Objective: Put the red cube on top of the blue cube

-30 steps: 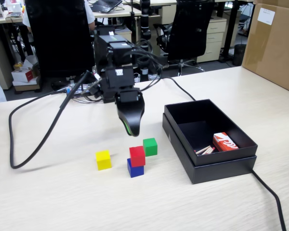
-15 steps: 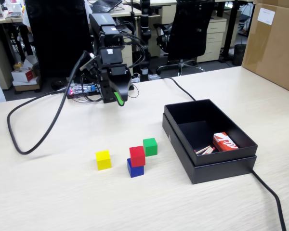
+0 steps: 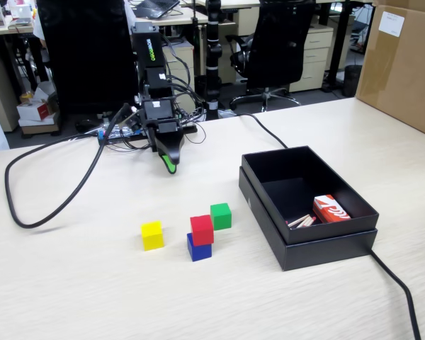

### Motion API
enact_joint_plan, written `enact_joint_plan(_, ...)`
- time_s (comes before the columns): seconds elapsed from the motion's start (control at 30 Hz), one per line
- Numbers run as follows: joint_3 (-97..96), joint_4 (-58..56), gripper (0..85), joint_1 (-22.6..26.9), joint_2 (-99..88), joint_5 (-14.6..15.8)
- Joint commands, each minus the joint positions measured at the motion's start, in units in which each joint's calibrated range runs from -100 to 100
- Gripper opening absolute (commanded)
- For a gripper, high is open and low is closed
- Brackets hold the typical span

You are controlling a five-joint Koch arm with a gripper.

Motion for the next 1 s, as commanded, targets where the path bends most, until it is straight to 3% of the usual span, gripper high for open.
enact_joint_plan(0.0,-1.8,6.8,48.0,0.1,-1.4,0.0)
enact_joint_plan(0.97,-12.7,12.5,48.7,0.2,-1.7,0.0)
